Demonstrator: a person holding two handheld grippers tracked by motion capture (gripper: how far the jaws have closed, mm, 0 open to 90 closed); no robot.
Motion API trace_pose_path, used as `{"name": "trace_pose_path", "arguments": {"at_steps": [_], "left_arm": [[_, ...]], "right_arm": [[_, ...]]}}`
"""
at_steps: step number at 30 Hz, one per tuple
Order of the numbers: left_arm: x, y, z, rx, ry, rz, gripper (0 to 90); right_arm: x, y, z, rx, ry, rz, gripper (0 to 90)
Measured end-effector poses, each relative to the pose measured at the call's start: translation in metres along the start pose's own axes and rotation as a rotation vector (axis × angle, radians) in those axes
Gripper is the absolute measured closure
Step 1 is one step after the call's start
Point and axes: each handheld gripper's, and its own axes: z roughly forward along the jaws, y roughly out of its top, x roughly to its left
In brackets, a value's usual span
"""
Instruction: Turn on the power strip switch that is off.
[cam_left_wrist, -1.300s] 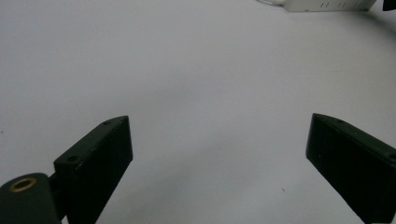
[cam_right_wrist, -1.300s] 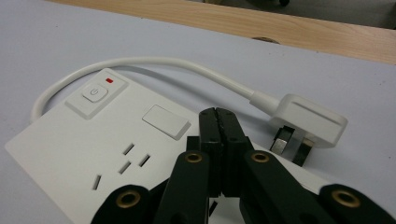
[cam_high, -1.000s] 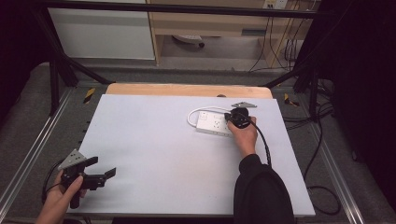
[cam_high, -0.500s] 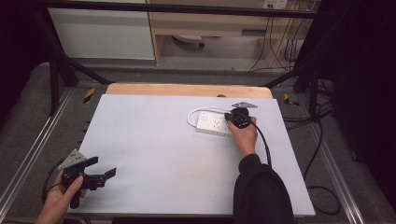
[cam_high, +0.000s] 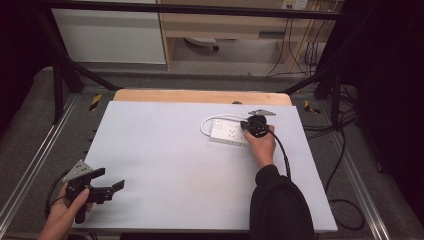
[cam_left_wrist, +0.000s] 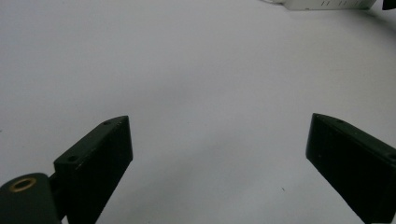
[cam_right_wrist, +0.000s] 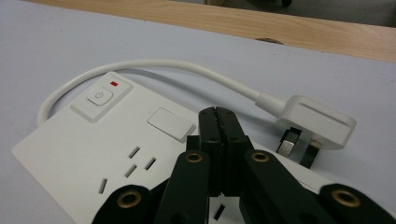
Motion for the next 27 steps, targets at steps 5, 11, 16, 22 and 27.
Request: {"name": "trace_pose_path", "arguments": {"at_steps": [5, 11, 16, 22, 27], "left_arm": [[-0.0002, 0.0, 0.0001, 0.003, 0.0, 0.001, 7.3], [-0.0001, -0.0001, 0.0002, 0.003, 0.001, 0.0, 7.3], [-0.0001, -0.0001, 0.0001, 0.003, 0.0, -0.001, 7.3], [-0.0005, -0.0001, 0.0004, 0.005, 0.0, 0.003, 7.3], [-0.0003, 0.0, 0.0003, 0.004, 0.0, 0.001, 7.3]], "right_arm": [[0.0001, 0.0001, 0.0, 0.002, 0.0, -0.004, 90.0], [-0.0001, -0.0004, 0.0, -0.002, 0.0, -0.004, 90.0], [0.0002, -0.0003, -0.0001, 0.0, 0.0, -0.006, 90.0], [0.0004, -0.0003, -0.0002, 0.001, -0.001, -0.009, 90.0], [0.0003, -0.0005, -0.0002, 0.0, 0.0, -0.009, 90.0]]}}
